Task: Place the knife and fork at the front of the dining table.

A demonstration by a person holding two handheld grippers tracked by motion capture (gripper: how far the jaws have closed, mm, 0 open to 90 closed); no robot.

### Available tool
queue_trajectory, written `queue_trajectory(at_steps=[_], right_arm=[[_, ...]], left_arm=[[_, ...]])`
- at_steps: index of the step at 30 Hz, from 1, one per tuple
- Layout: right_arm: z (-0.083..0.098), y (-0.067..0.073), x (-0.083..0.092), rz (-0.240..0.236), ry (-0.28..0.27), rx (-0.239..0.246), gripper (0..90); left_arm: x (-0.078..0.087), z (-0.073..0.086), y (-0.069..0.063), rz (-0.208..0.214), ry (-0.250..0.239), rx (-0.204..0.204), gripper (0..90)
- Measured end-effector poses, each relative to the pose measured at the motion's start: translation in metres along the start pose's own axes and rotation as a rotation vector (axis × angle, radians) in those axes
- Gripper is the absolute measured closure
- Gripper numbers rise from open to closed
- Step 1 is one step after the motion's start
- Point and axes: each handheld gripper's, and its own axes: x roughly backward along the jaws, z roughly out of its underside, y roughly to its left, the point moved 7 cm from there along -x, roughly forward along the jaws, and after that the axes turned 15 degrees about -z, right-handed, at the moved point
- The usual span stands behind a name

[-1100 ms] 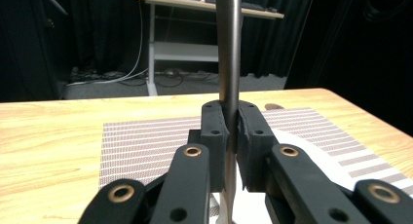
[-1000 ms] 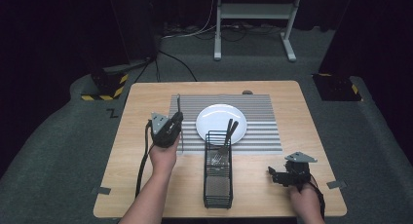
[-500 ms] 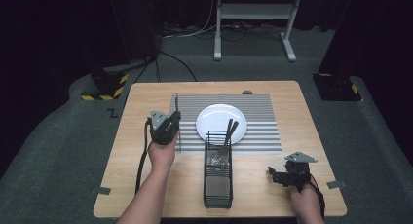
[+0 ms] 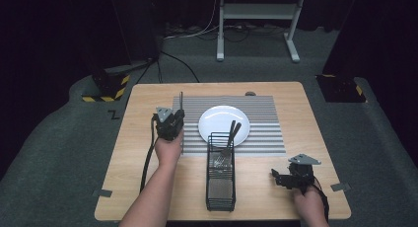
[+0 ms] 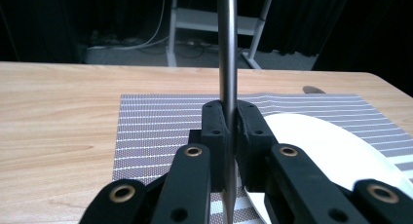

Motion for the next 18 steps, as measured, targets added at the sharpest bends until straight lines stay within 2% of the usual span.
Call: queue_trajectory(at_steps=[7, 18], right_arm=[[0.000, 0.000, 0.000, -0.001, 0.000, 0.001, 10.6], [0.000, 0.000, 0.000, -0.004, -0.001, 0.001, 10.7]], left_arm=[[-0.017, 0.001, -0.002, -0.047, 0.028, -0.019, 83.2], [-0.038, 0.009, -0.003, -0.088, 0.084, 0.001, 83.2]])
